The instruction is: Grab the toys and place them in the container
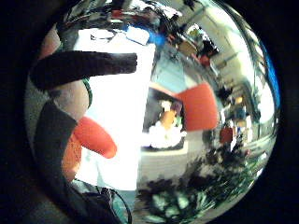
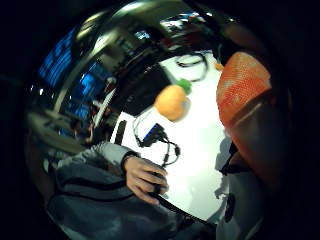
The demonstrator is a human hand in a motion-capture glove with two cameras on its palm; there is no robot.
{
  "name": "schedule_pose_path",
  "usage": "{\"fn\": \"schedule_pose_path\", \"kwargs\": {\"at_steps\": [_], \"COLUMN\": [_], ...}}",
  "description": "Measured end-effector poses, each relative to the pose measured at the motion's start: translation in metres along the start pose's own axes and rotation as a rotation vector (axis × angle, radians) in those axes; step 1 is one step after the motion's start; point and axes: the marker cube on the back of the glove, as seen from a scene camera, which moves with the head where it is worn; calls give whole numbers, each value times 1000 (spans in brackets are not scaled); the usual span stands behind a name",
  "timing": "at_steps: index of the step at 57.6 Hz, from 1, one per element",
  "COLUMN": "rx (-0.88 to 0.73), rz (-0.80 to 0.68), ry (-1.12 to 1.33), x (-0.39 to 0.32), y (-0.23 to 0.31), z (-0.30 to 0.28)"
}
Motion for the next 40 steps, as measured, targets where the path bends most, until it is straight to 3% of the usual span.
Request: {"fn": "schedule_pose_path", "kwargs": {"at_steps": [8, 17, 23, 29, 40], "rx": [27, -107, -195, -159, -199], "rz": [-385, -589, -451, -573, -495], "ry": [16, -69, -159, 133, 124], "x": [-63, -126, -172, -204, -246], "y": [-95, -199, -250, -275, -291], "z": [-29, -6, 25, 70, 88]}}
